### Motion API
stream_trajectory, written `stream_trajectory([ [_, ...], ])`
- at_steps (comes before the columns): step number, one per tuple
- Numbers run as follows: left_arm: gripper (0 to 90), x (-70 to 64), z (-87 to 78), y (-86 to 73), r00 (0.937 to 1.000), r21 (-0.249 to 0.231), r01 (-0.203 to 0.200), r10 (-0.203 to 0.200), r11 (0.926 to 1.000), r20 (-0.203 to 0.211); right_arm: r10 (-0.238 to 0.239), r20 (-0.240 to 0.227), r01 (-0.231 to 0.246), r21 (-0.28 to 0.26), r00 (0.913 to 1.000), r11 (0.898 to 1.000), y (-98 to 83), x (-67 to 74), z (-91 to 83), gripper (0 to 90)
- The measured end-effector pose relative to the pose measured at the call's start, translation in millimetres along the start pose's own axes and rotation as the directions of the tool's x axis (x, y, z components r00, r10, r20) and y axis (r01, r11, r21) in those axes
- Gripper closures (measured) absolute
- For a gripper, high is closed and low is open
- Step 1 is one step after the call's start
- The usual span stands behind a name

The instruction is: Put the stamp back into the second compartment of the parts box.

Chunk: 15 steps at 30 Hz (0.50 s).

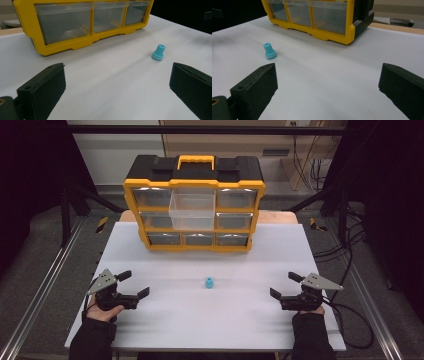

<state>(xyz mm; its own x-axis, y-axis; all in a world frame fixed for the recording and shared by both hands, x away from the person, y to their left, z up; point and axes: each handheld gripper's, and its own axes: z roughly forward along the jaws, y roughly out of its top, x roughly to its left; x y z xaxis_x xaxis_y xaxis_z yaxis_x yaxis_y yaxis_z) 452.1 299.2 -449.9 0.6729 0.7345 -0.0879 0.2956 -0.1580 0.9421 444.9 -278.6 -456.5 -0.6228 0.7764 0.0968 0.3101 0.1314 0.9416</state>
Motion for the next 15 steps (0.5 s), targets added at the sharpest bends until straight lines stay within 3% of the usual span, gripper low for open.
stream_trajectory([
  [15,0.0,-7.4,3.7,5.0,0.9999,0.009,-0.01,0.01,0.9999,0.001,-0.002,-0.008,0.002,0.008,1.0,1.0,-0.1,0.5,0.5,2.5],
])
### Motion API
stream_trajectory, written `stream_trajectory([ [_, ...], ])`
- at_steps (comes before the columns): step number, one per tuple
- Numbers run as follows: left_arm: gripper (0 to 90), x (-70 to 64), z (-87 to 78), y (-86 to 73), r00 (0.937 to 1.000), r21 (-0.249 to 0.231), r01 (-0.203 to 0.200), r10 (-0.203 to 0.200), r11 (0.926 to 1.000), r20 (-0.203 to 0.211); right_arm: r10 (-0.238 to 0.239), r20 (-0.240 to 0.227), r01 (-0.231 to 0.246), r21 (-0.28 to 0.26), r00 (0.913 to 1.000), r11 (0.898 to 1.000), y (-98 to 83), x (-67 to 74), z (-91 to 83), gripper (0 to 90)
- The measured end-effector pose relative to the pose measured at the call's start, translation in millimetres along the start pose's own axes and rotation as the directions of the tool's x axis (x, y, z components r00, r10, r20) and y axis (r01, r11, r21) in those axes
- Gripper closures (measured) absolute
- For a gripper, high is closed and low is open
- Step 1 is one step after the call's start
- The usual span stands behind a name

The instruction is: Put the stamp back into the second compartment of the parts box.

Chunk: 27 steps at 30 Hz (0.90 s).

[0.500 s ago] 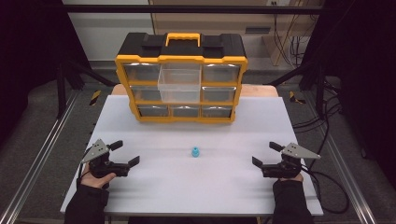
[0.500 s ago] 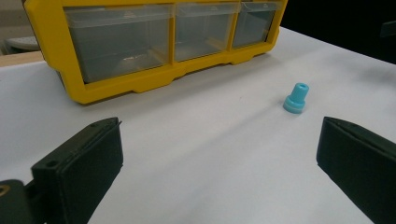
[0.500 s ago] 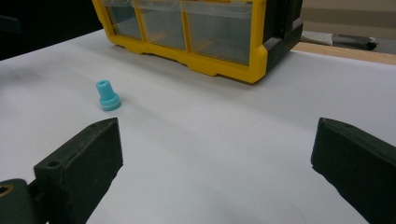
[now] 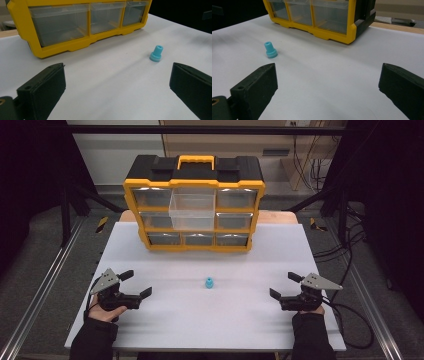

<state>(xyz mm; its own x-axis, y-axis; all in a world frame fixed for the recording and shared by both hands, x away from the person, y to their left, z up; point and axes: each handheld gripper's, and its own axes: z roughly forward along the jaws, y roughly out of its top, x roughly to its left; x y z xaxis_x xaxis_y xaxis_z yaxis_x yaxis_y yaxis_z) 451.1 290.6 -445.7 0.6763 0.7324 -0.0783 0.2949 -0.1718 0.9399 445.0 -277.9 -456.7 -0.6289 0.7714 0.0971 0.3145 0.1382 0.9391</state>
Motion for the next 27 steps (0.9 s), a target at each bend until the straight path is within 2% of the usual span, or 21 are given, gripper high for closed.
stream_trajectory([
  [9,0.0,-5.7,4.5,2.9,1.0,0.022,-0.006,0.006,0.9997,-0.004,0.003,0.0,-0.003,0.004,1.0,1.0,0.3,0.2,0.2,2.5],
  [27,0.0,-26.7,18.3,13.6,0.9997,0.046,-0.023,0.024,0.9987,-0.01,-0.006,0.001,0.006,0.007,1.0,1.0,0.1,0.3,0.7,2.5],
])
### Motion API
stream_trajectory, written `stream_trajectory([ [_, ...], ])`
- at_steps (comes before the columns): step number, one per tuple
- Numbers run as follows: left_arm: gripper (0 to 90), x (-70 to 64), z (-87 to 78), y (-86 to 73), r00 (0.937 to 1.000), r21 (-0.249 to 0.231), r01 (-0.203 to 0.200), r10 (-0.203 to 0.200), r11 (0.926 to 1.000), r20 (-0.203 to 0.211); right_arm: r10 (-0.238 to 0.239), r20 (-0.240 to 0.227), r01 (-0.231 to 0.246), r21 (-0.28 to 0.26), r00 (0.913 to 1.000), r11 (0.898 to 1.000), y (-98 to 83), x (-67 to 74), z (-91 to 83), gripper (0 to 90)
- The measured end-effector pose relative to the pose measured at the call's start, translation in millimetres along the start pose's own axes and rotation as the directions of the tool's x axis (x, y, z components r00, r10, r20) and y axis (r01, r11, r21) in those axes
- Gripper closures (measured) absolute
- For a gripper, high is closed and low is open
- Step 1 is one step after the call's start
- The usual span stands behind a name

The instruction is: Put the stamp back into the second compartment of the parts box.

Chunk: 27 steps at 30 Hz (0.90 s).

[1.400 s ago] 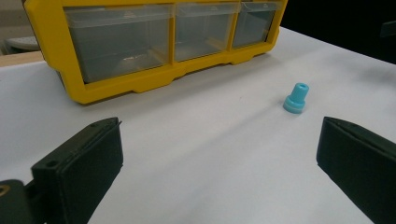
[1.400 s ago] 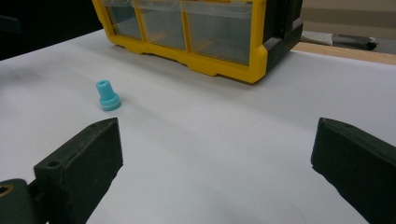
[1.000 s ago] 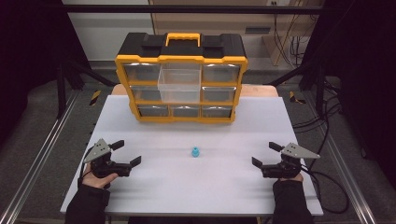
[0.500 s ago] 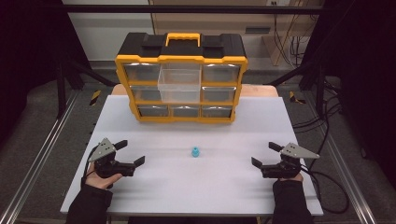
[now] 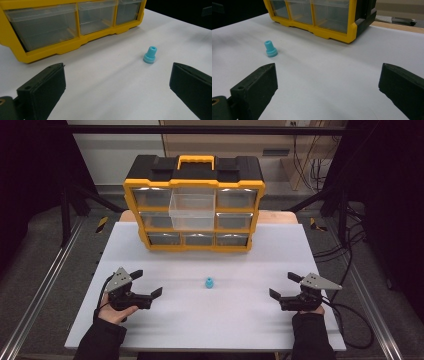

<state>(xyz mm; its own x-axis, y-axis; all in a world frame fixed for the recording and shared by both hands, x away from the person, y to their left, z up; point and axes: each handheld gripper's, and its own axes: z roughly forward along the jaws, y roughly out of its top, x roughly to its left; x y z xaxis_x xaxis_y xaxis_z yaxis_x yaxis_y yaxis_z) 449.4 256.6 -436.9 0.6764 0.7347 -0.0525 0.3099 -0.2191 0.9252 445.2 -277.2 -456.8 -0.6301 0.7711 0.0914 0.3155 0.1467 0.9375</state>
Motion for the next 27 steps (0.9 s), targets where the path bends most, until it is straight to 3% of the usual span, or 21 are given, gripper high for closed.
stream_trajectory([
  [15,0.0,-17.6,13.5,7.9,1.0,0.036,-0.007,0.006,0.9993,0.006,0.0,-0.004,0.0,0.008,1.0,1.0,-0.3,0.3,0.5,2.5],
  [27,0.0,-24.4,22.2,18.1,0.9998,0.051,-0.015,0.014,0.9986,0.012,-0.005,-0.001,0.005,0.012,1.0,1.0,-0.6,0.4,0.9,2.5],
])
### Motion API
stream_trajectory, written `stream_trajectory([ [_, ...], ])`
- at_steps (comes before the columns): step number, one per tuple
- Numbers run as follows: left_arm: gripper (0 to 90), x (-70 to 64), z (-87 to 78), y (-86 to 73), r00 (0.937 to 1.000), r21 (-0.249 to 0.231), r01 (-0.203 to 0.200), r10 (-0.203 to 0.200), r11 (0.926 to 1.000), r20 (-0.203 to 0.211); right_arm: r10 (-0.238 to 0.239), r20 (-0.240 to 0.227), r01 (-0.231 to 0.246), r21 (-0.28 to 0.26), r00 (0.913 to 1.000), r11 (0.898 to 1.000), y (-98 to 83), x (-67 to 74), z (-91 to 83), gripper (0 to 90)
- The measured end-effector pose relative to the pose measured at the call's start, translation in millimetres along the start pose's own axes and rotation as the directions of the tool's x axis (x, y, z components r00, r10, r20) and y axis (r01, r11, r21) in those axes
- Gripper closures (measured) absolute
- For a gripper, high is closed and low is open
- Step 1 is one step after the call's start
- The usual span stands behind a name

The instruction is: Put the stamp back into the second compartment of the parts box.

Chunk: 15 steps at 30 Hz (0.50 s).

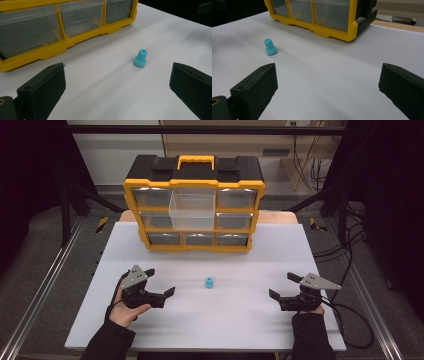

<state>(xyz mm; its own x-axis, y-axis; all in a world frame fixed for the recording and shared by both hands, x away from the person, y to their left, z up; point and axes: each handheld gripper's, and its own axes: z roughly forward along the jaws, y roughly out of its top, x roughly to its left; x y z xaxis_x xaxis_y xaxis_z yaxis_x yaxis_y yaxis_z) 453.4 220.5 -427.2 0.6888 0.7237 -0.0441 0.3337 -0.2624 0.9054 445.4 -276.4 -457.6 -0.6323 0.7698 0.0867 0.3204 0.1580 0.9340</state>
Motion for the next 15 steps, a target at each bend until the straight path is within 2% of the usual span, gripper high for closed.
stream_trajectory([
  [15,0.0,-8.8,16.0,13.2,0.9994,0.014,-0.021,0.021,0.9997,0.027,0.002,-0.003,-0.002,0.002,1.0,1.0,0.1,0.1,0.0,2.5],
])
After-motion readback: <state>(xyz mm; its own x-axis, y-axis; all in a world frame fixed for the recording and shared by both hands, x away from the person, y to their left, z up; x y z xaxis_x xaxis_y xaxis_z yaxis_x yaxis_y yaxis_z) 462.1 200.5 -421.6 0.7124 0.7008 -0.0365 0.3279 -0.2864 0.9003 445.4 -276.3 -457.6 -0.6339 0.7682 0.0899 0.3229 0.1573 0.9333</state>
